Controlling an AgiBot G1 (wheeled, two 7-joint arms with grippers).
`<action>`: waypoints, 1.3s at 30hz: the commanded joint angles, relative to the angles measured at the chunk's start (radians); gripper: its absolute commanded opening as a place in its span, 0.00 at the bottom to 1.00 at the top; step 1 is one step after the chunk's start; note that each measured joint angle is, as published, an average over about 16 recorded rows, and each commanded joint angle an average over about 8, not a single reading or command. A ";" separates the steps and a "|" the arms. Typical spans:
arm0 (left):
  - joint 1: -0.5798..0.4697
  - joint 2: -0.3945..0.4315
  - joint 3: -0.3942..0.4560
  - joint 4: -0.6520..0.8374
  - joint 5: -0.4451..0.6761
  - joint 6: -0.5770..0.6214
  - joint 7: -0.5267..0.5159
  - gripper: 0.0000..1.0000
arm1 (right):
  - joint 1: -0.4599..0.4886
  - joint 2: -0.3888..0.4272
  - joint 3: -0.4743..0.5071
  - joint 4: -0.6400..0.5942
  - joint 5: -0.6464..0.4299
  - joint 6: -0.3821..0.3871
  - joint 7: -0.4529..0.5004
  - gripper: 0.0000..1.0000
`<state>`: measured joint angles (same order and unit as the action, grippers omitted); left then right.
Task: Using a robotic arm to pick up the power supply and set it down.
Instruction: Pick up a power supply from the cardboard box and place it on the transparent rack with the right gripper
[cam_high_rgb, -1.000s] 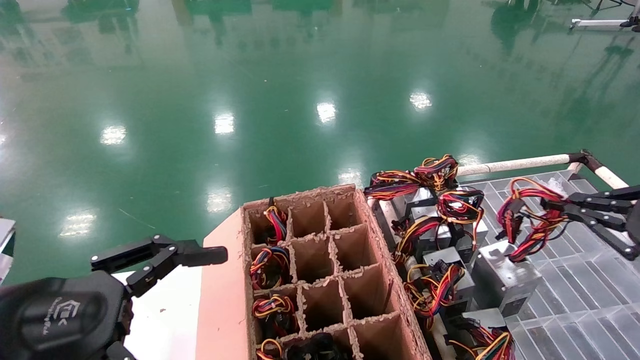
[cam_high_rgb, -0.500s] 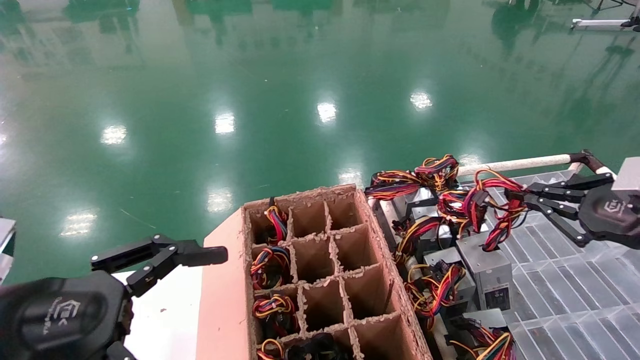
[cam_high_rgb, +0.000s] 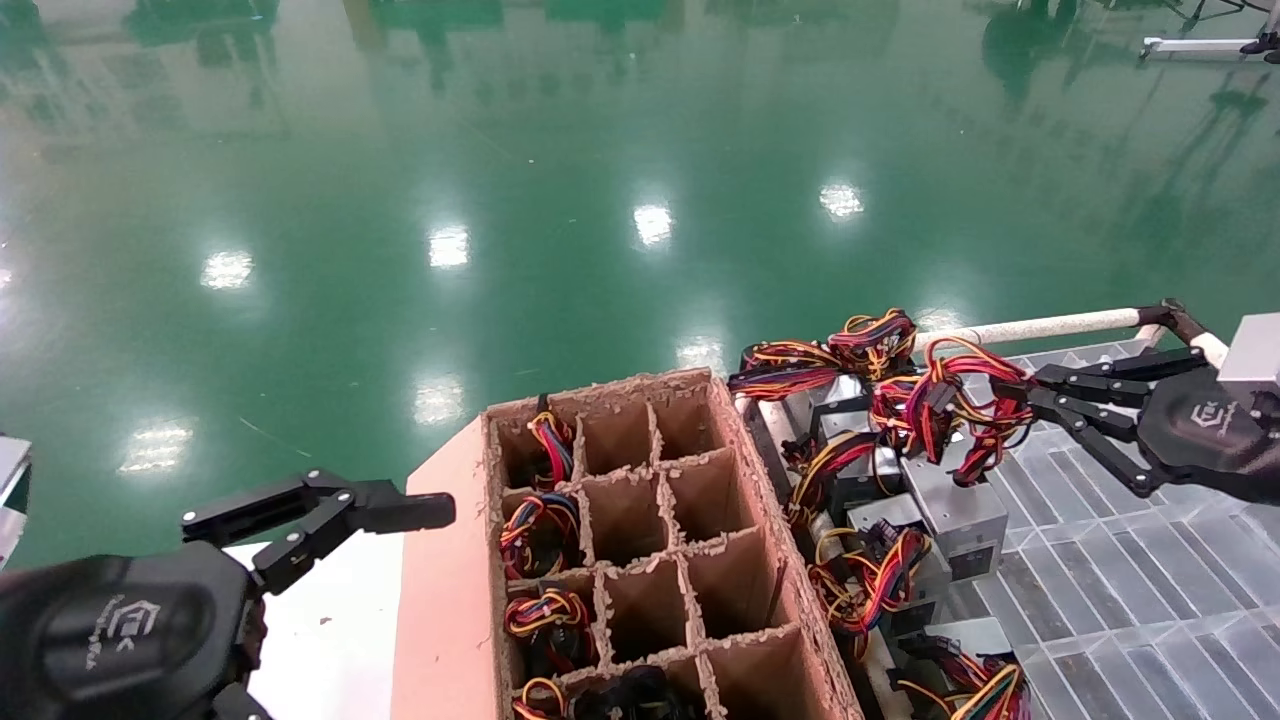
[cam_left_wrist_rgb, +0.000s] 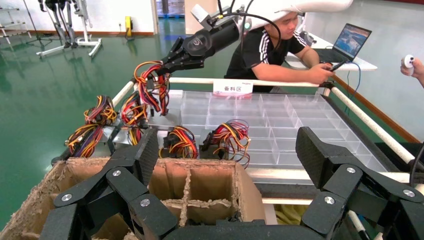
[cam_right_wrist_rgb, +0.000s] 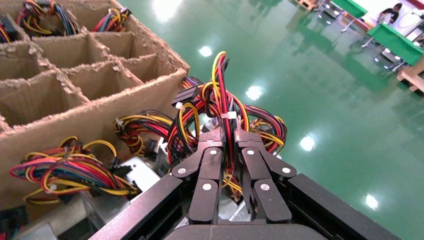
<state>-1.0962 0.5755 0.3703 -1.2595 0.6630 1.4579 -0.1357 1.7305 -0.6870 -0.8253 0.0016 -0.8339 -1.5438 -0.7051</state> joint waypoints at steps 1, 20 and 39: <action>0.000 0.000 0.000 0.000 0.000 0.000 0.000 1.00 | -0.008 -0.002 0.005 -0.002 0.007 -0.007 0.000 0.00; 0.000 0.000 0.000 0.000 0.000 0.000 0.000 1.00 | -0.177 0.054 0.086 -0.047 0.118 -0.020 -0.013 0.00; 0.000 0.000 0.000 0.000 0.000 0.000 0.000 1.00 | -0.277 0.121 0.106 0.002 0.143 -0.016 0.025 0.91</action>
<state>-1.0961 0.5753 0.3705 -1.2593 0.6628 1.4576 -0.1355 1.4556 -0.5671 -0.7184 0.0010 -0.6901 -1.5610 -0.6826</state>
